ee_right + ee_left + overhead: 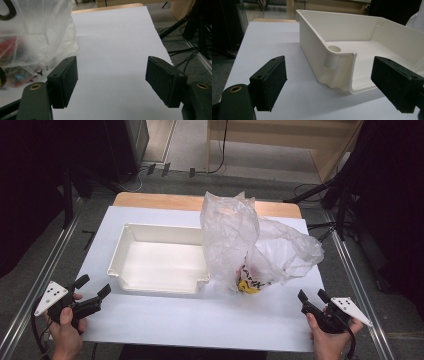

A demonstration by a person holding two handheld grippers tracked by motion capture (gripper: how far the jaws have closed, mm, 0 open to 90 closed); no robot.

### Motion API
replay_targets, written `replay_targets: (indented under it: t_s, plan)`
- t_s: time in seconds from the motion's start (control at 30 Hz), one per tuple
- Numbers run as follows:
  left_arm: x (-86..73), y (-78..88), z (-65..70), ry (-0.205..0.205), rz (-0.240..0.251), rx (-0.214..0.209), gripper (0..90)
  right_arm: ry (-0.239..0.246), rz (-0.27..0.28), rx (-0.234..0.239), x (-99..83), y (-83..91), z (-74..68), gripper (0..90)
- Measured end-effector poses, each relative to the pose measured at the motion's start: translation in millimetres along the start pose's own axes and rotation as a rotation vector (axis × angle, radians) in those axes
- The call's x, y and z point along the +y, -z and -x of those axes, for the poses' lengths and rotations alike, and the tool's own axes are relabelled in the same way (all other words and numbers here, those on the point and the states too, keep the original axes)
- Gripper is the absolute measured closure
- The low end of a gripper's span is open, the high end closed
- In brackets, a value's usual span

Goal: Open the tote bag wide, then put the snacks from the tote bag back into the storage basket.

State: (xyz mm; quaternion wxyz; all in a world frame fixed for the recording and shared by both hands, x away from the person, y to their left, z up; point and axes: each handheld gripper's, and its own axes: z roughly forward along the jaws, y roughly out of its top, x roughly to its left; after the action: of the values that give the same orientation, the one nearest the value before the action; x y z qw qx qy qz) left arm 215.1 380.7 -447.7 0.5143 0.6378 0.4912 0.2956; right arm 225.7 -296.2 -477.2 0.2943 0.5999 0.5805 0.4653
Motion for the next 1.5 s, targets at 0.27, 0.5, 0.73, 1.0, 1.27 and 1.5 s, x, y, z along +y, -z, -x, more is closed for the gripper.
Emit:
replay_targets:
  t_s: [0.27,0.5,0.73,1.0,1.27,1.5]
  plan:
    - [4.9,6.2,5.0,0.001,0.022,0.017,13.9,0.020,0.035,0.054,15.6,4.1,-18.9,20.7]
    - [19.2,7.6,18.8,0.017,0.052,-0.001,12.9,0.010,0.076,0.129,41.4,11.0,-33.2,14.6]
    - [35.3,-2.1,49.0,-0.031,0.036,-0.080,11.8,0.036,0.089,0.192,60.8,9.0,-56.9,8.2]
    - [51.4,-31.2,89.5,-0.070,-0.001,-0.169,11.0,0.086,0.089,0.184,78.5,4.4,-73.0,0.1]
    - [67.1,-59.2,121.5,-0.086,-0.031,-0.239,11.0,0.066,0.100,0.199,90.0,1.6,-81.8,1.1]
    - [84.6,-86.9,151.7,-0.098,-0.038,-0.291,11.1,0.066,0.126,0.226,92.6,-2.1,-88.6,38.0]
